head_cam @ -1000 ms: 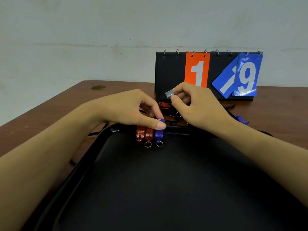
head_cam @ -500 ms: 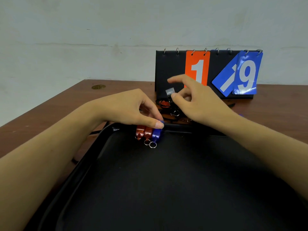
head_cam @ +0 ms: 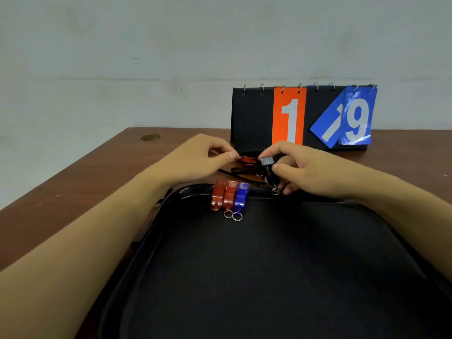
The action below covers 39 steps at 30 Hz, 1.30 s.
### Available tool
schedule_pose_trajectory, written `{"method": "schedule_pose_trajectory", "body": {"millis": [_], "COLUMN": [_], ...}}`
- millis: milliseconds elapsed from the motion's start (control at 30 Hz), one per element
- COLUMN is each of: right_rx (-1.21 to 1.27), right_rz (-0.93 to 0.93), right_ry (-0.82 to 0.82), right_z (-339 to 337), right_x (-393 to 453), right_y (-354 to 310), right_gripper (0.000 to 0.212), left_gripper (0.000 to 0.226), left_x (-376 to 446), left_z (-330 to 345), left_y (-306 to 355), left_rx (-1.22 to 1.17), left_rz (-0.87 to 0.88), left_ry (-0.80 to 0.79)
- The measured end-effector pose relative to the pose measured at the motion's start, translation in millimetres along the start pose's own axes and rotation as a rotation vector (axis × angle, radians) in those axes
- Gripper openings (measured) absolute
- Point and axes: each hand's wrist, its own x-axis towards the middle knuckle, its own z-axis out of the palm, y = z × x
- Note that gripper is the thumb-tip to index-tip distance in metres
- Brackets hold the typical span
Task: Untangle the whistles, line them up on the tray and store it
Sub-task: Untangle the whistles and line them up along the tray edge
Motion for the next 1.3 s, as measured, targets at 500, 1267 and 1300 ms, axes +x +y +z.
{"method": "schedule_pose_trajectory", "body": {"millis": [500,1267,1300], "right_rx": [0.056,-0.146,-0.164], "right_rz": [-0.174,-0.171,-0.175], "right_ry": [-0.048,-0.017,-0.008], "right_z": [13.4,22.2,22.0], "right_x": [-10.7,-5.3,-5.2], "right_y": [3.4,7.4,7.4], "right_gripper": [0.019,0.021,0.021], "left_gripper": [0.033,0.036,0.036], "left_x": [36.4,41.3,41.4], "left_z": [-1.3,9.7,9.5], "left_y": [11.2,3.9,4.0], "left_rx": [-0.143,0.01,0.002], "left_rz": [-0.356,-0.103,-0.114], "left_ry": [-0.184,-0.19,-0.19]}}
